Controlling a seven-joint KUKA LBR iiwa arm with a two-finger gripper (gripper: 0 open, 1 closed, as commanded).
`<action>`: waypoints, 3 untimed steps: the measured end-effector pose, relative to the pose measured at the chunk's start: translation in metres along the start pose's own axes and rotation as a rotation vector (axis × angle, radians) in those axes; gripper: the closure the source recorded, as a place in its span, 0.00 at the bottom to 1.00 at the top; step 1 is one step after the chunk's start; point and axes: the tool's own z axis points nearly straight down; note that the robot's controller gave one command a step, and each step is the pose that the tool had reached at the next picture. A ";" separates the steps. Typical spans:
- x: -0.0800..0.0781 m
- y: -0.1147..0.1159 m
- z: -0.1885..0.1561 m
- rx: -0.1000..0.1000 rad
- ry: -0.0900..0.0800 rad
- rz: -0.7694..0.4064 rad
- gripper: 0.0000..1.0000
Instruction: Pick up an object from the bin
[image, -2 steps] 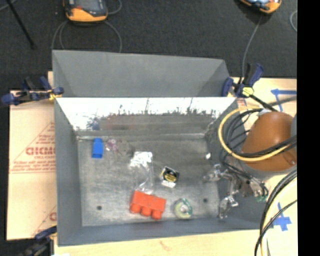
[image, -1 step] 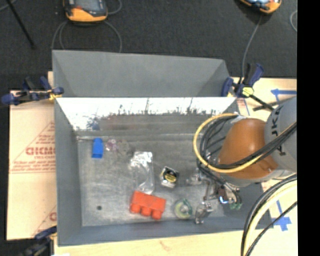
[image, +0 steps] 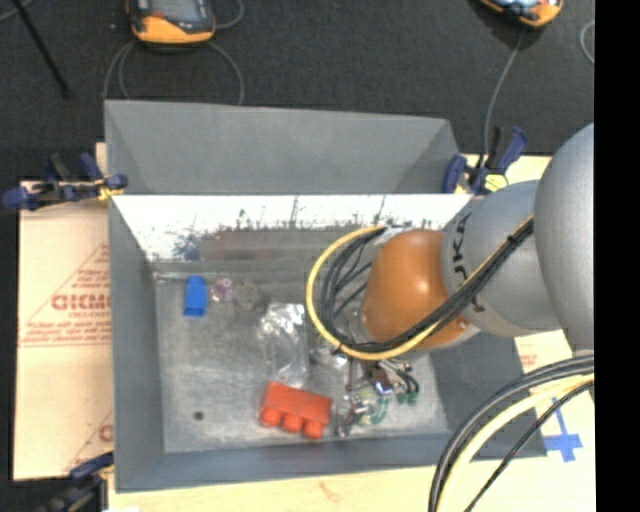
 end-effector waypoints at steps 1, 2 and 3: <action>-0.002 0.062 -0.001 0.001 -0.007 -0.147 0.00; -0.004 0.097 -0.002 0.003 -0.014 -0.198 0.00; -0.003 0.099 -0.003 0.000 -0.013 -0.201 1.00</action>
Offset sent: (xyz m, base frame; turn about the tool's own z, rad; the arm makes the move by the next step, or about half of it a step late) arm -0.0183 0.0631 -0.0030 -0.1429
